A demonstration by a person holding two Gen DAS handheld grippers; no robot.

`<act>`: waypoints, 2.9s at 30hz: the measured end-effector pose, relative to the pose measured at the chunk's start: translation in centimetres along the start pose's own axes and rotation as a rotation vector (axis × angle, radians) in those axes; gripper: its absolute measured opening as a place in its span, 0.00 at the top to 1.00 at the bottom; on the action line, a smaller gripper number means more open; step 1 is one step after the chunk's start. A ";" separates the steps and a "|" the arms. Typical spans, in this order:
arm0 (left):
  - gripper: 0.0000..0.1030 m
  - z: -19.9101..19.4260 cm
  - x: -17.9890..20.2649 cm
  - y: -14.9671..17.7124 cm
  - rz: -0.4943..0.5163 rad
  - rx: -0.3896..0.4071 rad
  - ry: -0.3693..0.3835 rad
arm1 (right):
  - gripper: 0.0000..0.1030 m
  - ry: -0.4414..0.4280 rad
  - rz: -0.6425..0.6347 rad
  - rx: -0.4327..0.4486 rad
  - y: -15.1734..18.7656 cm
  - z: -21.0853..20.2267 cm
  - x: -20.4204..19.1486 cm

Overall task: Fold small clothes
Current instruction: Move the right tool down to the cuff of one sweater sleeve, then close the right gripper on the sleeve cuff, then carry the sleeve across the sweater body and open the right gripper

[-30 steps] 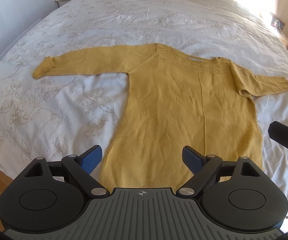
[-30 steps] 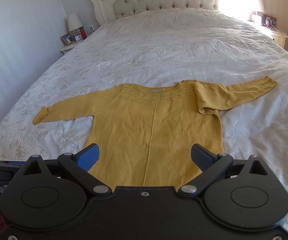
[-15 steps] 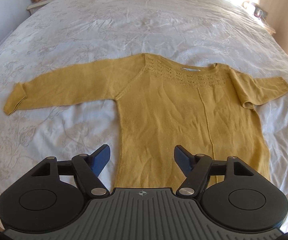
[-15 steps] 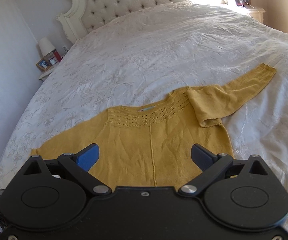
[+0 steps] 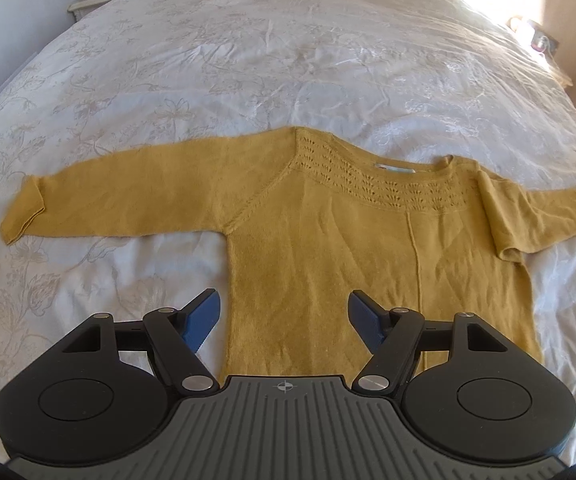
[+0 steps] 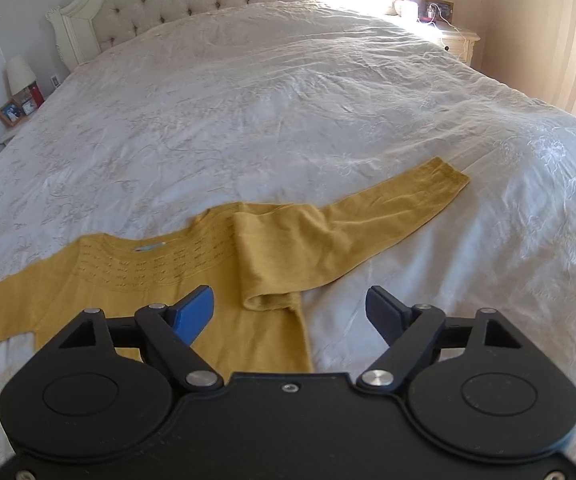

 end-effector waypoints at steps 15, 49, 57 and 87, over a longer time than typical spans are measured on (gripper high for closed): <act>0.32 0.2 5.8 2.1 -0.158 -0.064 -0.144 | 0.31 0.081 -0.054 -0.075 -6.5 15.3 15.0; 0.32 2.3 9.4 1.5 -0.105 -0.093 -0.081 | 0.88 -0.061 -0.023 0.039 -17.0 9.4 18.0; 0.32 1.4 5.6 1.9 -0.103 -0.056 -0.093 | 0.88 -0.408 -0.009 0.113 -19.0 4.5 1.5; 0.32 -0.2 -10.0 3.9 -0.079 -0.038 -0.168 | 0.87 -0.572 -0.046 -0.130 1.1 6.8 -28.0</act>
Point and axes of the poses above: each gripper's, at about its wrist camera, not at the fingertips, and z roughly the way its jaws point, x to its right, y to its underside, the point moved 9 cm from there along z, roughly the way its jaws point, and after that the axes turned 12 degrees about x, right-handed, at the moved point
